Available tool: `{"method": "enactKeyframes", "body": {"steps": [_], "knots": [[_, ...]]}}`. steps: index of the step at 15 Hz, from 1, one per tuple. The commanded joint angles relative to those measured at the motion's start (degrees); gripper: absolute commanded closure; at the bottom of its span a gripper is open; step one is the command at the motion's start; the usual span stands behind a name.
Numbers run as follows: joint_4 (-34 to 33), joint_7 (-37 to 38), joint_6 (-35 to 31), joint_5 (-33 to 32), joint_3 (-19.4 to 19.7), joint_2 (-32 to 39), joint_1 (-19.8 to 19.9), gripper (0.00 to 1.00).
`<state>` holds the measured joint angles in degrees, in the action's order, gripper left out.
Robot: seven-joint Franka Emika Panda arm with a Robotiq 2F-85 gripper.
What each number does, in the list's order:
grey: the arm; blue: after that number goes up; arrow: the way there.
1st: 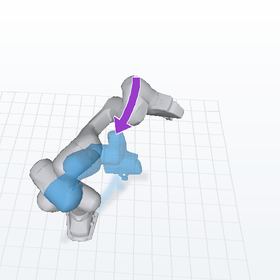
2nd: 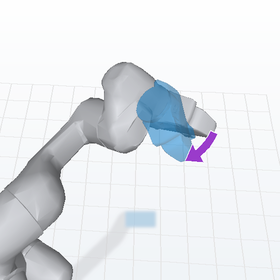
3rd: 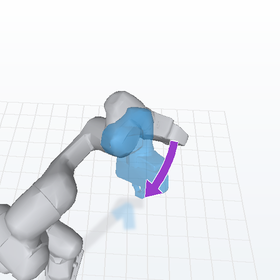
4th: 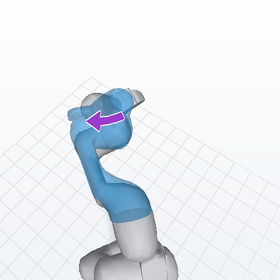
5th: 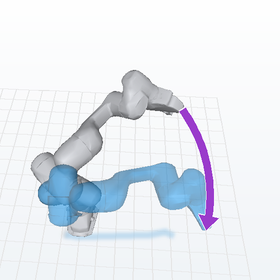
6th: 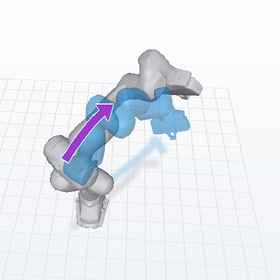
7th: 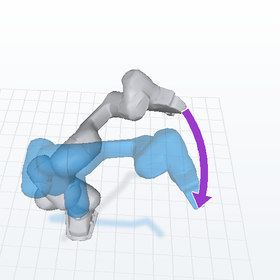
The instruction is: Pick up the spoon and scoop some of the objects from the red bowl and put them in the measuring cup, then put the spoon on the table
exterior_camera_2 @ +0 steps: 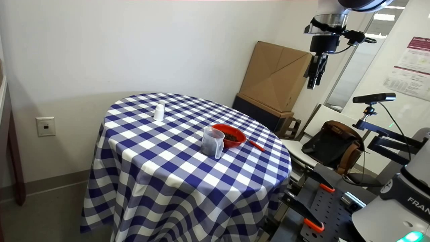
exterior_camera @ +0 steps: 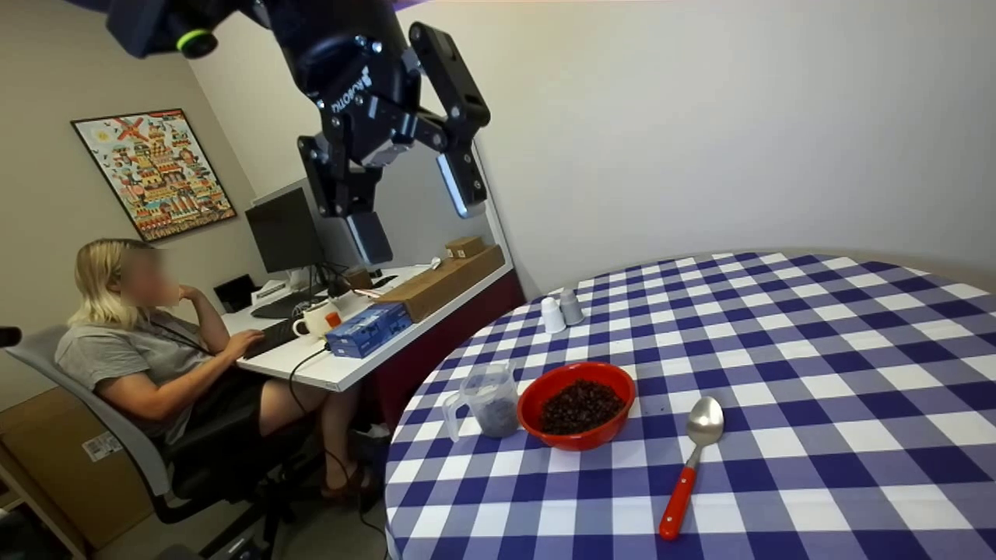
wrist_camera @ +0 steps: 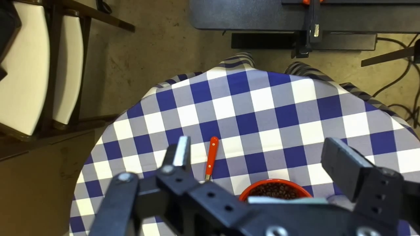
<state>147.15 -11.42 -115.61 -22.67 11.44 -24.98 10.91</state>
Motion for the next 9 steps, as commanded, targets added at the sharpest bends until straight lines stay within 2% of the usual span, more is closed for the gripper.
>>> {"method": "enactKeyframes", "body": {"steps": [1,3,9], "knots": [[0.09,1.62,-1.21,-0.27,-0.67,1.02,0.25,0.00],[-0.96,3.53,-3.32,0.22,-0.39,3.93,0.43,0.00],[-4.96,10.52,-18.63,-0.45,1.02,17.19,3.16,0.00]]}}
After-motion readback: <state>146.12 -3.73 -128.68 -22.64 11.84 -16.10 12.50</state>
